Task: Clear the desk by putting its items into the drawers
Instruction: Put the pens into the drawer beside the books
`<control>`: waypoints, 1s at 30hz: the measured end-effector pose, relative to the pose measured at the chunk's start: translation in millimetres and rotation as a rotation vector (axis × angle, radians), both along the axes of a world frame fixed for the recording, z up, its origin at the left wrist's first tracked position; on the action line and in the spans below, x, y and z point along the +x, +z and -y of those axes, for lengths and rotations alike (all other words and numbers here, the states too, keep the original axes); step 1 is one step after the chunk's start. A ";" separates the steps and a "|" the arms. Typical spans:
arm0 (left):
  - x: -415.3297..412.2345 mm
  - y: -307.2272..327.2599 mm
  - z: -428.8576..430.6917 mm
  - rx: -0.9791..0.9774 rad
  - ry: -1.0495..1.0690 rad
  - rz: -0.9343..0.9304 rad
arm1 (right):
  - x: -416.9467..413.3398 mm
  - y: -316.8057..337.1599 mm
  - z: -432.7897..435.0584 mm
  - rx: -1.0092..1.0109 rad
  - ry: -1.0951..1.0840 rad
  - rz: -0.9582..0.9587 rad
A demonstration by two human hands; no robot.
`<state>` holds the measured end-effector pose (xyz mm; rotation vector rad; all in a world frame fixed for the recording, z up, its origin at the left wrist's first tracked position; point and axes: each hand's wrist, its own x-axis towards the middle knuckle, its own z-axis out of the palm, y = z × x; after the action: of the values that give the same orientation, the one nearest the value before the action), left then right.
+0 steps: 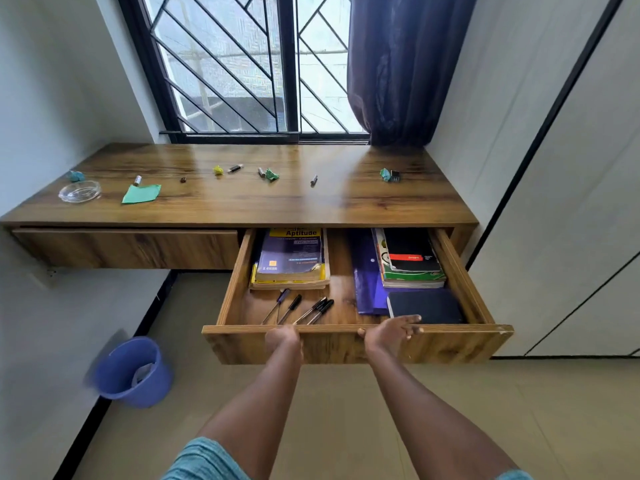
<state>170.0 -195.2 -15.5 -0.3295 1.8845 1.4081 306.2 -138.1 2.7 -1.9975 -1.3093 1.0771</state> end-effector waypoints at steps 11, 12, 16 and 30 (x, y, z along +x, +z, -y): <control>-34.4 31.1 -114.8 0.105 0.181 0.038 | -52.1 3.1 -102.1 0.007 -0.069 -0.087; -35.4 35.3 -124.4 0.122 0.185 0.031 | -56.2 3.5 -108.2 0.023 -0.063 -0.080; -47.7 39.4 -158.6 0.142 0.206 0.022 | -74.9 -3.5 -139.5 0.015 -0.020 -0.037; -105.2 35.2 -259.8 0.125 0.187 0.021 | -126.8 -23.2 -248.6 0.021 -0.062 -0.057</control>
<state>64.8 64.6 19.8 -0.4663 1.7758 1.6317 179.4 110.5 -20.4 -1.9646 -1.2168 1.0792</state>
